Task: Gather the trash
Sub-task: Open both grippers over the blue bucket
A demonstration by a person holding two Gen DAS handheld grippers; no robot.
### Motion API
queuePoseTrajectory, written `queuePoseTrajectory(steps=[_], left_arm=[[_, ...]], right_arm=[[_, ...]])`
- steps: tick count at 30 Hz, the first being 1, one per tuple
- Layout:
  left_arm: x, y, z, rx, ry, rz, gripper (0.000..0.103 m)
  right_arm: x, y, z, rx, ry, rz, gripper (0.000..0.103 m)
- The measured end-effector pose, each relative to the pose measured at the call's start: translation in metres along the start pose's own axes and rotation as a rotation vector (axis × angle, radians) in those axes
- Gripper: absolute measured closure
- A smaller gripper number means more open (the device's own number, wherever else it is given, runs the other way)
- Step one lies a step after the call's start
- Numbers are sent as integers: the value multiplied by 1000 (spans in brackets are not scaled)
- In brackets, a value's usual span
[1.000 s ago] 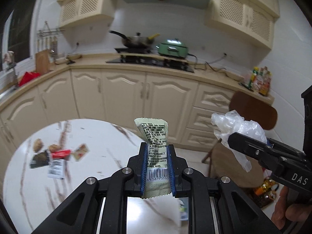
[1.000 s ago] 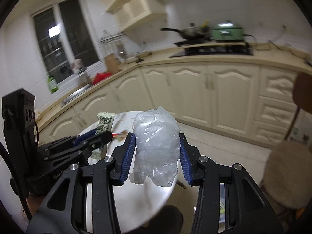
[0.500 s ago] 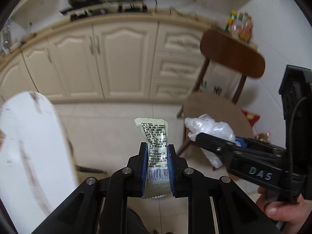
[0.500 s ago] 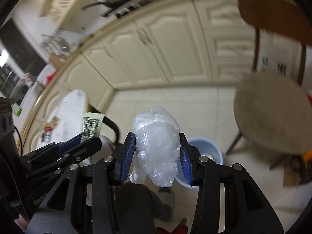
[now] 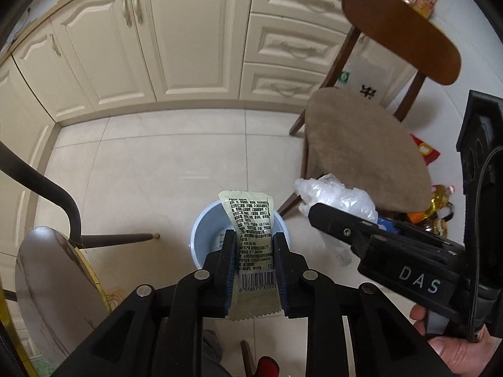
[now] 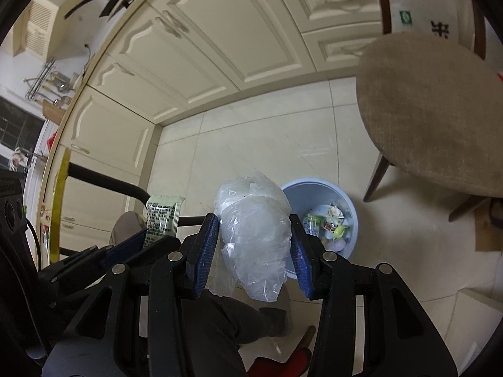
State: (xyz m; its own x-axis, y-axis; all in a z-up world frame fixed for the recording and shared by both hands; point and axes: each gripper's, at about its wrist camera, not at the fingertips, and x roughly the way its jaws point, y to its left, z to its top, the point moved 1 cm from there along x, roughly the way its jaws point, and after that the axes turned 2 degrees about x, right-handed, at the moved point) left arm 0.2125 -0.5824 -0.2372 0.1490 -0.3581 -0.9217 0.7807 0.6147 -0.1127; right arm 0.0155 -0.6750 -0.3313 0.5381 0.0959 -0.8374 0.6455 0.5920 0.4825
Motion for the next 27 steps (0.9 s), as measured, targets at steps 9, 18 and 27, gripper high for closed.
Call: queuePoseTrajectory(steps=[9, 18, 27], left_arm=[[23, 7, 1, -33, 2, 51, 39], [-8, -1, -19, -27, -42, 139, 35], [-87, -9, -49, -8, -185, 60, 34]], right_arm=[[15, -21, 3, 86, -3, -24, 3], [-1, -22, 5, 114, -12, -103, 0], [-56, 16, 6, 72, -107, -90, 0]])
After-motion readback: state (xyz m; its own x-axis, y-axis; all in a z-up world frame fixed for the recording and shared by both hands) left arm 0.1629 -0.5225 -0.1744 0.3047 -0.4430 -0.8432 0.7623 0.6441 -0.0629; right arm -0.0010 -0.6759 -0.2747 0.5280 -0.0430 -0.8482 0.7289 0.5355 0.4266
